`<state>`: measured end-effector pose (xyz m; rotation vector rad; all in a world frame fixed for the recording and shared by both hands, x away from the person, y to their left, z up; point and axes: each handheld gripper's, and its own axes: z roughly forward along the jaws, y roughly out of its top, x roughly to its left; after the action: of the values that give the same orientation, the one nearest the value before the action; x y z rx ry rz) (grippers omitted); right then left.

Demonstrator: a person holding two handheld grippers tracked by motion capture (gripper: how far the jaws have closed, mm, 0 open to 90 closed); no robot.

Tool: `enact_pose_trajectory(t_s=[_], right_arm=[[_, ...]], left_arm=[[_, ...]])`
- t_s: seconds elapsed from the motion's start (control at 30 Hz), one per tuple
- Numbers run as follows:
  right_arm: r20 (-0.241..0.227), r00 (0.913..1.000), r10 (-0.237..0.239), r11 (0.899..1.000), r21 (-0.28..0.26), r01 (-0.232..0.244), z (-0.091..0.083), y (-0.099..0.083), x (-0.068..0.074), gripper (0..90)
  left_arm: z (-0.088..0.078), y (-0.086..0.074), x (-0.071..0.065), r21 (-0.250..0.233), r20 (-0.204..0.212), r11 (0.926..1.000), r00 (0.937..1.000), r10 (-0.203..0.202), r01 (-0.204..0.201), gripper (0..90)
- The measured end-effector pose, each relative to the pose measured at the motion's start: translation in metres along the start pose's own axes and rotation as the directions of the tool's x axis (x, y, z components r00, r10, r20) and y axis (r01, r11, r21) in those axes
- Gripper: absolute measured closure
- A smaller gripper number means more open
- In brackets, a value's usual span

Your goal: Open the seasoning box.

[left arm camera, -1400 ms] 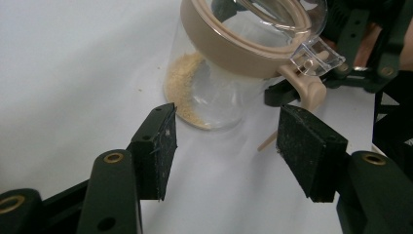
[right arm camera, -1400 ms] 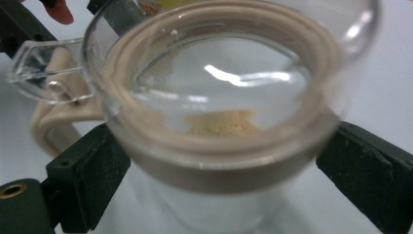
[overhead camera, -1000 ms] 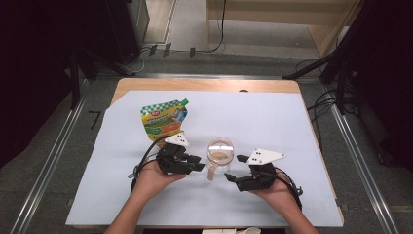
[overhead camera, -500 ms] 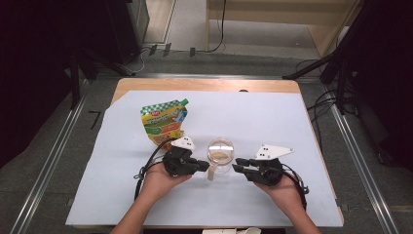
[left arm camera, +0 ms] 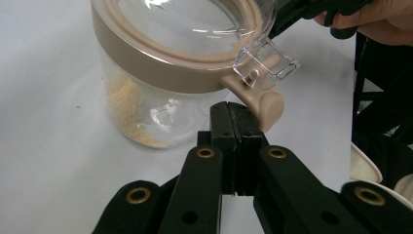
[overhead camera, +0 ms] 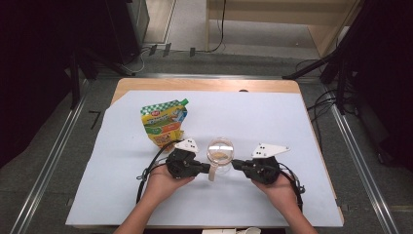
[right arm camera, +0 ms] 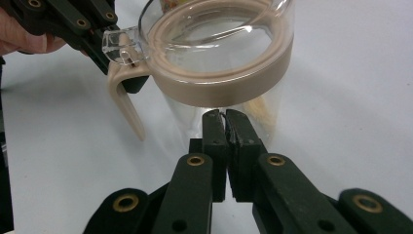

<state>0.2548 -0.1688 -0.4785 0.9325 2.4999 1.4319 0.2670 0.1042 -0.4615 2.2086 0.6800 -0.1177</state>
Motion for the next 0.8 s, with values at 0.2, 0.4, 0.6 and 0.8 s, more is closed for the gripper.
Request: enact_pose_trajectory(t_s=[0.2, 0.4, 0.6, 0.8], right_arm=[[0.004, 0.9989, 0.046, 0.999, 0.006, -0.046, 0.0, 0.001, -0.003, 90.0], [0.021, 0.9987, 0.047, 0.999, -0.001, -0.047, 0.003, 0.0, -0.006, 90.0], [0.026, 0.999, 0.036, 0.999, 0.011, -0.036, 0.013, 0.0, -0.002, 90.0], [0.034, 0.9987, 0.039, 0.999, -0.001, -0.039, 0.019, 0.001, -0.003, 90.0]], left_arm=[[0.005, 0.002, -0.007, 0.016, 0.014, 0.9995, 0.9995, 0.028, -0.029, 90.0], [0.015, 0.004, -0.013, 0.016, 0.032, 0.9993, 0.9989, 0.034, -0.034, 90.0], [0.019, 0.007, -0.017, 0.011, 0.027, 0.9994, 0.9991, 0.032, -0.033, 90.0], [0.026, 0.01, -0.017, 0.002, 0.032, 0.9993, 0.9988, 0.037, -0.037, 90.0]])
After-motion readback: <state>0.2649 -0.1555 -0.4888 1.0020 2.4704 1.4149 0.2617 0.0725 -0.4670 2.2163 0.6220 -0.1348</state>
